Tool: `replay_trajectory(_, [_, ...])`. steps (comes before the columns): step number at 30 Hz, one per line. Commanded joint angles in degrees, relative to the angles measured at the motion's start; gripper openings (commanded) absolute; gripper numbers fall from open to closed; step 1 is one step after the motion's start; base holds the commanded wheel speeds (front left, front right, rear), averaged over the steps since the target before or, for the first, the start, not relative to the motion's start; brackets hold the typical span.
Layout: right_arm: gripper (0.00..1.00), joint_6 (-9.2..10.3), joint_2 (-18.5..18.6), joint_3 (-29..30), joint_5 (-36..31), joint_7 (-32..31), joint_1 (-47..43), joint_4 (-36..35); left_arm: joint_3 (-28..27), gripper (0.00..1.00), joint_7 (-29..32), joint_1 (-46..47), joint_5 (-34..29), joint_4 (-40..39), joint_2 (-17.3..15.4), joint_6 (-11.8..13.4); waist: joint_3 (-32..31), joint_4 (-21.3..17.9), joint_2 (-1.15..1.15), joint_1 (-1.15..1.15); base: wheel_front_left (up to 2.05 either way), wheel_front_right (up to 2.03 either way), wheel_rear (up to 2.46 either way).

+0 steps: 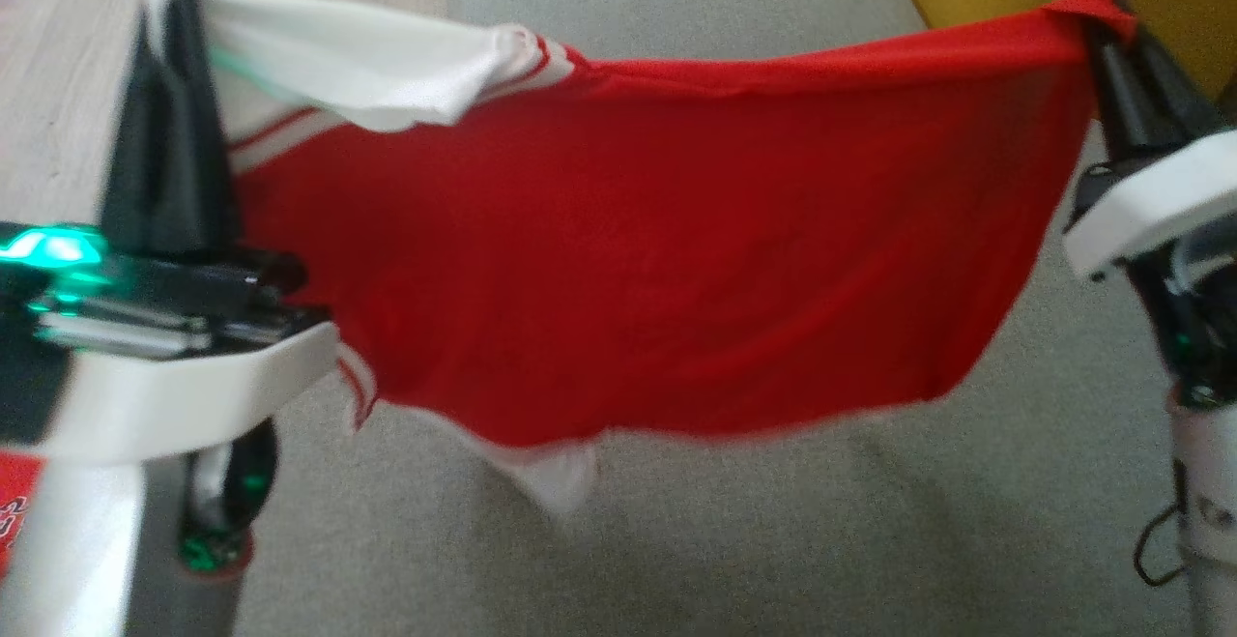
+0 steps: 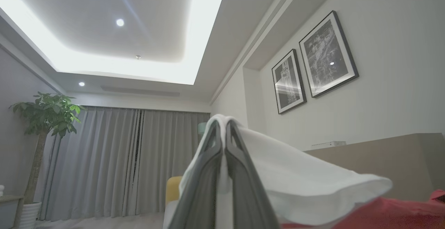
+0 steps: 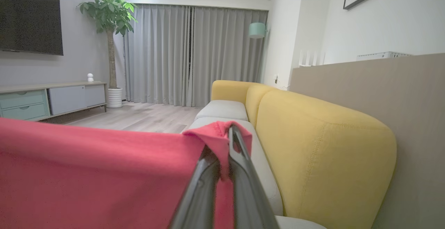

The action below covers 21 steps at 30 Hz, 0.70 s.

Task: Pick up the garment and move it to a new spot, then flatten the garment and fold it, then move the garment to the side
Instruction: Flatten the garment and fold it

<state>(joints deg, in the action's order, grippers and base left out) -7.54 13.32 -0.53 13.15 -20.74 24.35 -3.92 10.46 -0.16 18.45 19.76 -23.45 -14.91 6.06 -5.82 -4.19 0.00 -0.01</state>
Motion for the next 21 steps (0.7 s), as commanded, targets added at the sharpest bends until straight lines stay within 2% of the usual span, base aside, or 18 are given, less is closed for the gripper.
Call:
replay_trajectory(1, [0.00,0.05,-0.2,-0.2,0.3,-1.4,1.7,-3.4,-3.1,0.00,1.2,3.6,0.3,-2.9,-2.1,0.2,0.1,-0.1,0.00,0.01,0.00,0.00,0.00])
replay_trajectory(5, [0.00,0.05,-1.9,2.3,-0.9,-9.4,-0.8,-13.6,-4.2,0.00,7.9,7.7,1.8,-9.4,-4.1,0.4,1.6,-0.5,0.00,0.01,0.00,0.00,0.00])
replay_trajectory(8, [0.00,0.05,-2.6,3.0,-2.5,-13.1,0.0,-16.0,-3.8,0.00,11.4,12.5,1.8,-7.4,-5.9,-0.7,3.9,-0.9,0.00,0.01,0.00,0.00,0.00])
replay_trajectory(10, [0.00,0.05,-3.3,2.8,-2.7,-14.4,2.2,-14.8,-3.1,0.00,12.8,16.4,3.5,-2.8,-5.5,-1.6,6.3,-1.2,0.00,0.01,0.00,0.00,0.00])
replay_trajectory(15, [0.00,0.05,-3.4,0.6,-3.7,-12.9,16.2,-5.0,-1.3,0.00,11.8,33.1,2.6,14.8,-6.6,-6.1,17.8,-2.2,0.00,0.01,0.00,0.00,0.00])
replay_trajectory(18, [0.00,0.05,-4.2,-0.1,-5.2,-7.5,28.5,6.1,0.3,0.00,8.3,45.9,0.3,28.2,-6.9,-9.1,23.5,-2.6,0.00,0.01,0.00,0.00,0.00])
replay_trajectory(21, [0.00,0.05,-5.7,1.0,-7.9,0.8,41.0,17.8,0.9,0.00,3.8,58.7,-2.4,40.6,-7.0,-9.9,27.5,-3.0,0.00,0.01,0.00,0.00,0.00])
